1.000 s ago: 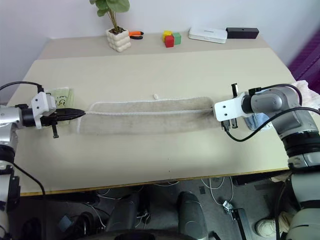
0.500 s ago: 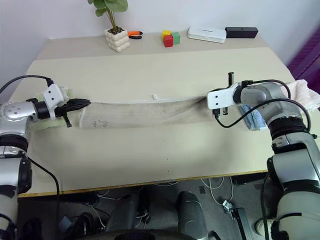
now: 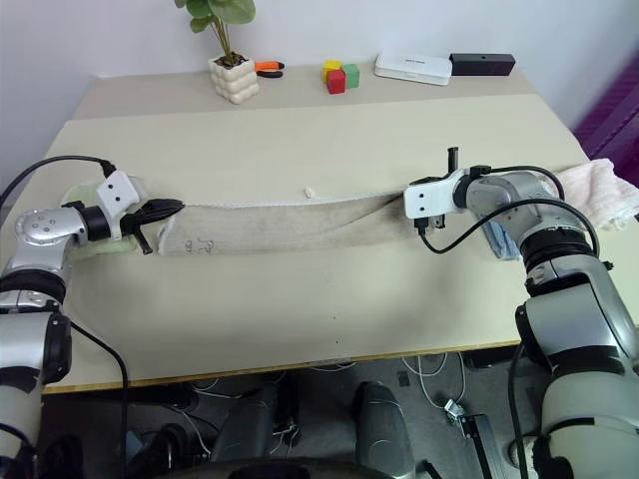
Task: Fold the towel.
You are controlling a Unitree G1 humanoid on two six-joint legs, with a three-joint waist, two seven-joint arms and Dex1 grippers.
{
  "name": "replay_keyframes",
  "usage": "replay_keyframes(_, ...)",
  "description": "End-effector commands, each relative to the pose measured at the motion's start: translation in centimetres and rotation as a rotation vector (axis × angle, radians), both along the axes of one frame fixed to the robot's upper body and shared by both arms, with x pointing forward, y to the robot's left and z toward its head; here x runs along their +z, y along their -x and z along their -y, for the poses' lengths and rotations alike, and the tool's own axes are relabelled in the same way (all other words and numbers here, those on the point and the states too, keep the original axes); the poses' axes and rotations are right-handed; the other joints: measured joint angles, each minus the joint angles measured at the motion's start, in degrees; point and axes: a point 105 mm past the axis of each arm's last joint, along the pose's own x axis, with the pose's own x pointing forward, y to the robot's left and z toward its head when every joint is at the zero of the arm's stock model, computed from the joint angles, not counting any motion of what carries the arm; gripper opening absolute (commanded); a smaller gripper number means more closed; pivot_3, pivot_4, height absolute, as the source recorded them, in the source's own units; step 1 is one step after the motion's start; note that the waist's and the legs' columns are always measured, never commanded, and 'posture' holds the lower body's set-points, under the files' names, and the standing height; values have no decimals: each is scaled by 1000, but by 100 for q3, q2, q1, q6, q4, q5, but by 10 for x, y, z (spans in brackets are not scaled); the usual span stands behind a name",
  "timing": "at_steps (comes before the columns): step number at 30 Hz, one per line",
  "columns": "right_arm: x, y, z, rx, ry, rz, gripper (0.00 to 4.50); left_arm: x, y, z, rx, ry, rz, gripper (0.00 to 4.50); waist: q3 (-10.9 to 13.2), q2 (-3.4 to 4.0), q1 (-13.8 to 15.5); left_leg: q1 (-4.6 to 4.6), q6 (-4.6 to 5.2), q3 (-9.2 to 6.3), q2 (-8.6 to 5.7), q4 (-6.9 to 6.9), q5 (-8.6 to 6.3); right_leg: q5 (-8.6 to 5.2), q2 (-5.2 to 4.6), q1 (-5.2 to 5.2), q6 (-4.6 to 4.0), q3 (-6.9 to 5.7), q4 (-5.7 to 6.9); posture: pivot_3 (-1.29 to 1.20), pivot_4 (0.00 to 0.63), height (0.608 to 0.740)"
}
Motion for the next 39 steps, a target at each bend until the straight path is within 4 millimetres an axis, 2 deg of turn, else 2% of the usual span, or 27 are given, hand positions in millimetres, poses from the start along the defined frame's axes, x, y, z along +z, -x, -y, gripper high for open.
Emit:
replay_keyframes(1, 20, -8, 2, -34, -30, 75, 51, 13, -5, -4, 29, -5, 53, 0, 0, 0, 0, 0, 0, 0, 0, 0, 0, 0, 0, 0, 0, 0, 0, 0, 150, 740)
replay_keyframes(6, 0, -10, 2, -77, -47, 26, 51, 14, -13, -7, 115, 17, 87, 0, 0, 0, -7, 2, 0, 0, 0, 0, 0, 0, 1, 2, 0, 0, 0, 0, 150, 740)
replay_keyframes(9, -12, -8, 2, -100, -77, -27, 51, 7, -13, -3, 113, 114, 11, 0, 0, 0, -3, 2, 0, 0, 0, 0, 1, 0, 1, 3, 0, 0, 1, 0, 150, 740)
replay_keyframes(12, -14, -8, 2, -121, -114, -55, 888, -1, -10, 0, 95, 134, -42, 873, 0, 0, -2, 2, 0, 0, -1, 0, 1, 0, 1, 3, 1, 0, 1, 0, 150, 740)
replay_keyframes(17, -7, -11, 5, -146, -114, -21, 3369, -5, -10, -2, 105, 65, -16, 3403, -1, -1, -9, 9, -1, -2, 0, -1, 1, 0, 2, 10, 1, 0, 1, 0, 150, 740)
replay_keyframes(21, 9, -17, 9, -189, -182, 51, 3369, 12, -15, -4, 138, 160, 37, 3403, 0, -1, 1, 13, -1, -4, 0, 0, 1, 0, 1, 16, 1, 0, 0, 0, 150, 740)
replay_keyframes(23, 37, -20, 0, -217, -507, 61, 3369, 41, -23, -5, 167, 326, 106, 3403, 1, -2, 0, 12, -1, -5, 0, -1, 1, 0, 2, 15, 0, 0, 0, 0, 150, 740)
replay_keyframes(25, 48, -19, -3, -215, -643, 50, 3369, 52, -24, -5, 172, 390, 133, 3403, 1, -2, 2, 10, -2, -10, 0, 0, 1, 1, 3, 16, 1, -1, 0, 0, 150, 740)
replay_keyframes(28, 74, -10, -8, -205, -983, 33, 2530, 86, -24, 4, 121, 584, 229, 2575, 0, -3, 17, 13, -2, -15, 0, 1, 2, 2, 5, 24, 3, -2, -1, 0, 150, 740)
replay_keyframes(30, 87, -4, -14, -206, -1223, 13, 1483, 94, -21, 14, 91, 642, 254, 1541, 0, -3, 27, 13, -1, -26, -1, 3, 2, 2, 5, 31, 3, -5, -2, 0, 150, 740)
replay_keyframes(33, 77, 10, -54, -168, -1473, -96, 14, 104, -21, 32, 128, 846, 257, 46, -5, -3, 22, 22, -1, -35, 0, 4, 1, 2, 5, 42, 4, -6, 1, 0, 150, 740)
replay_keyframes(36, 62, 16, -76, -203, -1576, -173, 14, 102, -22, 48, 195, 980, 227, 46, -5, -3, 26, 23, -4, -41, 1, 9, 3, 2, 9, 44, 4, -7, 6, 0, 150, 740)
replay_keyframes(39, 37, 15, -100, -273, -1694, -236, 14, 85, -24, 78, 245, 1090, 172, 46, -5, -4, 47, 20, -4, -44, -2, 10, 3, 2, 8, 45, 4, -7, 5, 0, 150, 740)
